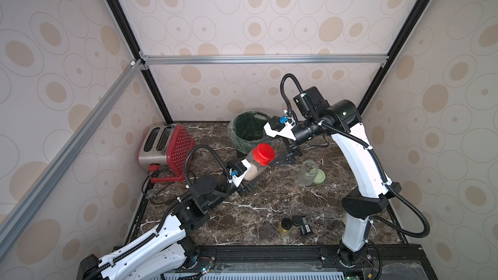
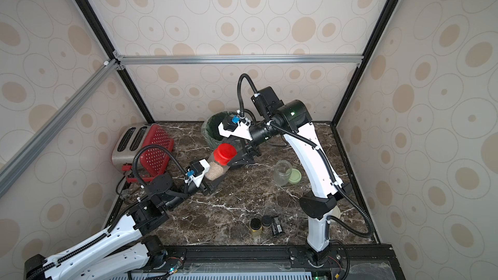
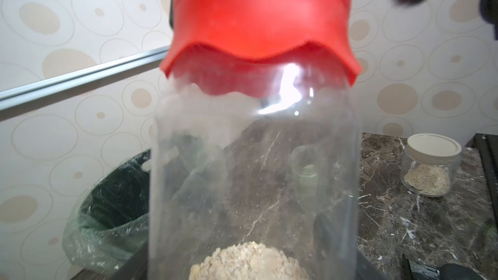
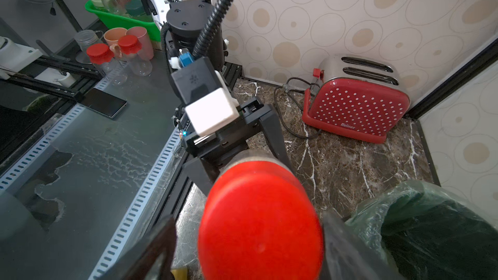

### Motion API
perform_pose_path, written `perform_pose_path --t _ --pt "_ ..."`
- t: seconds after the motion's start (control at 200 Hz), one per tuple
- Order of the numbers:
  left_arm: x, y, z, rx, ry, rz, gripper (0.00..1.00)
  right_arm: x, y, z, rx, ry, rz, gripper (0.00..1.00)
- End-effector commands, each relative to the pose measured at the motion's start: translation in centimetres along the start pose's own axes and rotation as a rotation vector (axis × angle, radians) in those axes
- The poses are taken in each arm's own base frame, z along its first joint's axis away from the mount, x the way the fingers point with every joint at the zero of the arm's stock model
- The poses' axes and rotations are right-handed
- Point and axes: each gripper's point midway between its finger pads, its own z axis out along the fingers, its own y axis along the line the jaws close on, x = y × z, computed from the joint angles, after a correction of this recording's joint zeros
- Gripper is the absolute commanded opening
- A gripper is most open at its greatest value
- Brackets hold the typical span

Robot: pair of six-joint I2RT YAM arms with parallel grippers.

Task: Empty expired oatmeal from jars
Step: Unscrew the lid from the jar.

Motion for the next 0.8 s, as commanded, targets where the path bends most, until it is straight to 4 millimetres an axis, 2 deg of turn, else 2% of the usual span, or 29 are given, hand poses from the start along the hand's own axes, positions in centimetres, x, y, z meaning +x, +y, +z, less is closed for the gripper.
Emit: perform_pose_path --t 0.0,0.14,0.21,0.32,0.521,0.796 --pt "0.8 1.1 0.2 -0.061 0.028 -0.005 0.37 -1.1 -2.1 -0.7 0.099 -0.036 0.135 0.99" --pt "0.8 1.9 0.5 -0.115 0.008 0.012 0.37 -2.0 -6.8 -2.3 0.403 -0.068 0.5 0.99" --pt "0.8 2.2 0.8 -0.135 -0.004 0.019 0.37 -0.7 -8.3 -2.7 0.501 -0.061 0.701 0.99" --pt "0.6 2.2 1.3 -0.137 -0.016 0.03 0.36 1.0 -7.7 -2.1 0.506 -0.011 0.838 0.99" --pt "0.4 2.1 1.7 -0.126 -0.02 0.037 0.36 2.2 -5.7 -0.5 0.454 0.045 0.866 0.99" --pt "0.3 2.0 1.2 -0.12 -0.018 0.038 0.36 3.5 -5.0 1.4 0.378 0.084 0.907 0.99"
